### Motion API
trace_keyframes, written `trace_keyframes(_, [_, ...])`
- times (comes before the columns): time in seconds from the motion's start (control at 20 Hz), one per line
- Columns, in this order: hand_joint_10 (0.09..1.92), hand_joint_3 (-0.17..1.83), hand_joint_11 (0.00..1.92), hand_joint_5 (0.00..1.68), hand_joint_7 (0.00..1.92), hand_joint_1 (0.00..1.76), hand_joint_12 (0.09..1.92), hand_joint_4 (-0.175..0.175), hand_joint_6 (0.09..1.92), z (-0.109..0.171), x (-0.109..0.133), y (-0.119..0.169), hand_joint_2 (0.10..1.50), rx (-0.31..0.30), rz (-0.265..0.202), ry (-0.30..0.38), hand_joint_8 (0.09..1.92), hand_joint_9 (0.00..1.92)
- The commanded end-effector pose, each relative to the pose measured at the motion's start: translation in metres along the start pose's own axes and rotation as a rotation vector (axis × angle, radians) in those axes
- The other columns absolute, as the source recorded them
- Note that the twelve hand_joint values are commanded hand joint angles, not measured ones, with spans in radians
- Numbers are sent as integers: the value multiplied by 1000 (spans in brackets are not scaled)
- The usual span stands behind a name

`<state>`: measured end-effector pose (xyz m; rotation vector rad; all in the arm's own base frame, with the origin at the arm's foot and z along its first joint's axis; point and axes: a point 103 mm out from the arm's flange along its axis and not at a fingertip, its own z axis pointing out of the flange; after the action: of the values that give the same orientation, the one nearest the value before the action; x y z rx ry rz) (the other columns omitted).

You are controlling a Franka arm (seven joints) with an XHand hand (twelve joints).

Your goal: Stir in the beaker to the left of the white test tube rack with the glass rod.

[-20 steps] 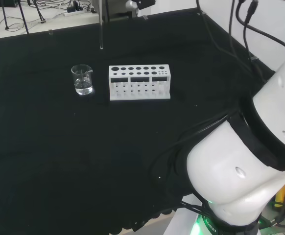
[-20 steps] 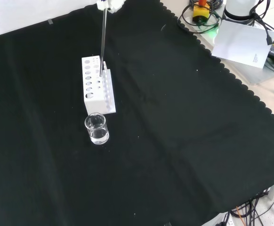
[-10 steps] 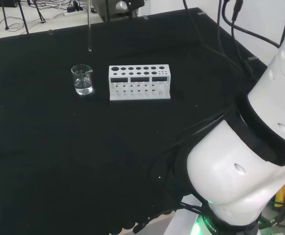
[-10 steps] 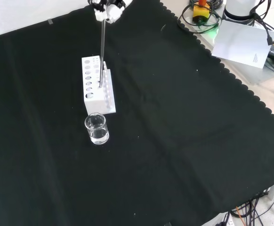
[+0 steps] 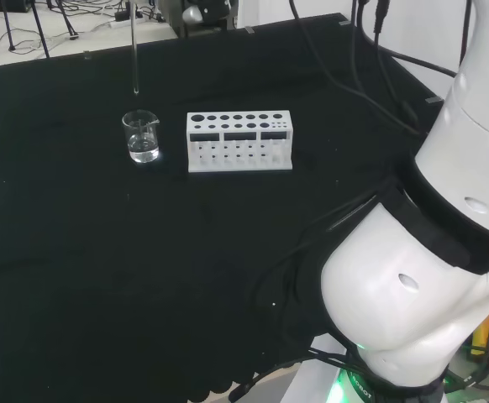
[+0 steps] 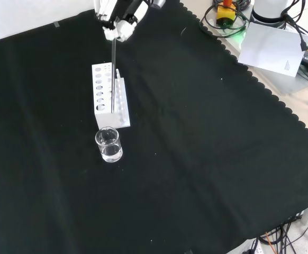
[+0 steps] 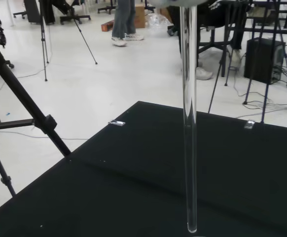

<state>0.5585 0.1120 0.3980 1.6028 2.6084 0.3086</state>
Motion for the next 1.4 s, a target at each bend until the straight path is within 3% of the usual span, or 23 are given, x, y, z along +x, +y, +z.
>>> trace_keyframes(0.05, [866, 0, 1567, 914, 957, 1264, 920, -175, 790, 15, 1, 12, 1149, 16, -28, 22, 1353, 1623])
trace_keyframes(1.4, [863, 0, 1570, 915, 958, 1264, 917, -175, 788, 81, -27, 40, 1148, 87, -5, 24, 1352, 1628])
